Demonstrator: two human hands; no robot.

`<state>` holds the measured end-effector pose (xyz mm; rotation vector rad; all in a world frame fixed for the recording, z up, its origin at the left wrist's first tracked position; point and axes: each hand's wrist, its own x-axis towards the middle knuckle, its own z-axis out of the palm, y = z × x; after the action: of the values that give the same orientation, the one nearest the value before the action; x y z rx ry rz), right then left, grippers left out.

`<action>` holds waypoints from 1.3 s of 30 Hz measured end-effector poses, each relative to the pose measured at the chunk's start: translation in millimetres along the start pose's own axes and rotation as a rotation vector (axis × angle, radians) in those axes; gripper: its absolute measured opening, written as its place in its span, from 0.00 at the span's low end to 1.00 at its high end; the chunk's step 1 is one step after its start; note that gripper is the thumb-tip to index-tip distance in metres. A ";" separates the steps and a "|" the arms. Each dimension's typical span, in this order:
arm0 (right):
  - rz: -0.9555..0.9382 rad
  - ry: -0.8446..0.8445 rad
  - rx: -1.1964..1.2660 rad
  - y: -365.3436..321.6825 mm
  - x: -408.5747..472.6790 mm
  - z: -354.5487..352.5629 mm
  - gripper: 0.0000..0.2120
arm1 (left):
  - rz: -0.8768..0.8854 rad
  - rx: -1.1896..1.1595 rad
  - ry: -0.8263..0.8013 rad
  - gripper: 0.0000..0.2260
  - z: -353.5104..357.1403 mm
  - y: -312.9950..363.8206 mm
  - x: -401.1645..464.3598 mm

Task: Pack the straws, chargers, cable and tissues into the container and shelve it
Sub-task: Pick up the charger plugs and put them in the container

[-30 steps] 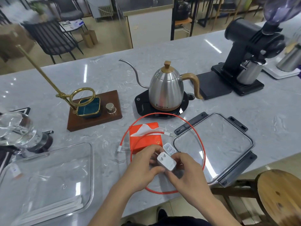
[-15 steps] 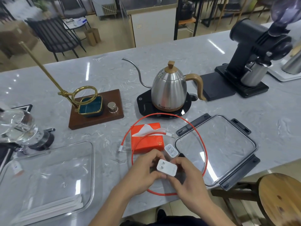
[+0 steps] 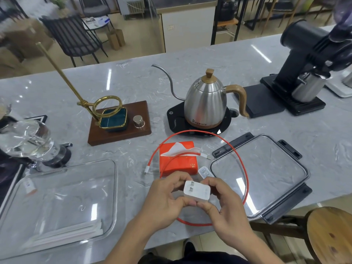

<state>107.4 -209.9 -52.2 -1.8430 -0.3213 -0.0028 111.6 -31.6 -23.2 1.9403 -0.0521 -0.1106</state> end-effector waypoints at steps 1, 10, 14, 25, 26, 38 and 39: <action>-0.002 -0.007 0.004 -1.5 1.8 1.2 0.15 | 0.001 0.006 0.012 0.18 -2.7 1.7 -1.1; -0.112 -0.089 0.085 -41.1 21.7 20.2 0.18 | 0.031 0.063 0.121 0.18 -43.9 25.6 -22.1; -0.175 -0.138 0.108 -56.3 29.9 35.8 0.14 | 0.067 0.107 0.213 0.19 -69.2 34.3 -36.1; -0.219 -0.279 0.116 -101.9 48.6 103.2 0.13 | 0.048 0.144 0.349 0.18 -144.2 26.1 -73.1; -0.214 -0.305 0.103 -105.3 50.9 108.8 0.13 | 0.042 0.138 0.361 0.18 -150.2 24.2 -76.2; -0.213 -0.473 -0.126 -138.4 69.2 156.6 0.16 | -0.086 -0.058 0.390 0.17 -196.8 -9.8 -96.4; -0.199 -0.482 -0.141 -139.4 69.6 158.3 0.16 | -0.102 -0.075 0.368 0.17 -199.7 -12.7 -96.0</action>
<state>117.9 -9.8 43.7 -1.9294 -0.8584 0.2910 36.4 166.8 42.0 1.8601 0.2912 0.1750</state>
